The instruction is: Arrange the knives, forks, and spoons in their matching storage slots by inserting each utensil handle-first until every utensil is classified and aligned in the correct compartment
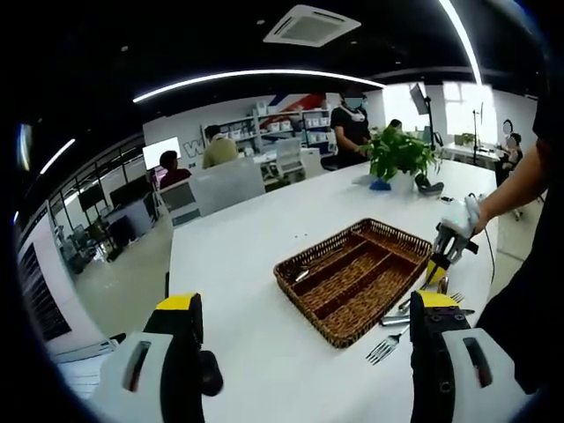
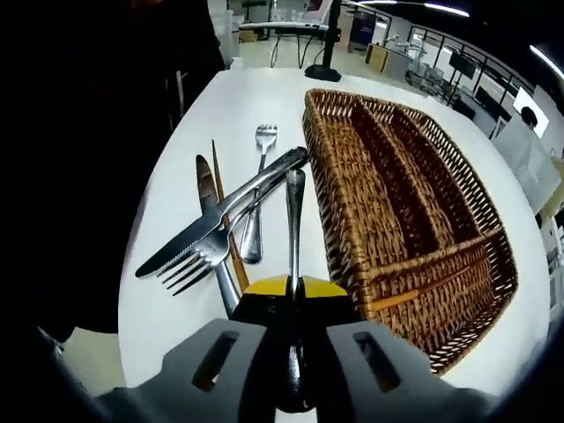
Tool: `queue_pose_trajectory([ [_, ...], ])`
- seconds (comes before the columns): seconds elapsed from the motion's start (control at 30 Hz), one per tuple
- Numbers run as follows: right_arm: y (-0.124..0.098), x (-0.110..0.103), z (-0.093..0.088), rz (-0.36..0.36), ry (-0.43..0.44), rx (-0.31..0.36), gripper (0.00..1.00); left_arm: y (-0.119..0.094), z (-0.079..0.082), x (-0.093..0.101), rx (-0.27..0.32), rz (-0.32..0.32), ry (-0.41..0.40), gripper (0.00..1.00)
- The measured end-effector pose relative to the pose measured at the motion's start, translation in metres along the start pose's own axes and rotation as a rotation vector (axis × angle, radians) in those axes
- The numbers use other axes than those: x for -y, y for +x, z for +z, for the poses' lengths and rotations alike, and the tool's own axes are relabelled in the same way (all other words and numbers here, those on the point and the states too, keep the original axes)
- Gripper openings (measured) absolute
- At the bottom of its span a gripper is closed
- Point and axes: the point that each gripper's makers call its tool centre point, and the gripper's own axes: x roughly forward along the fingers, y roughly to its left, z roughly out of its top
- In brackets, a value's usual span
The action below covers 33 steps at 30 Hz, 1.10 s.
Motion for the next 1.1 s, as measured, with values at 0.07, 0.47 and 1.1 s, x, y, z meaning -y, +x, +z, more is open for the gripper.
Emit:
queue_pose_trajectory([
  [0.07,-0.007,0.003,0.008,-0.008,-0.027,0.008,0.00,0.000,0.001,0.001,0.006,0.000,-0.001,1.00],
  [0.47,-0.048,0.019,0.057,-0.025,-0.071,0.071,0.00,0.002,0.005,0.002,0.007,-0.005,0.004,1.00],
  [1.1,-0.111,0.039,0.119,-0.054,-0.114,0.065,0.00,0.006,-0.004,0.002,0.006,-0.036,-0.047,1.00],
])
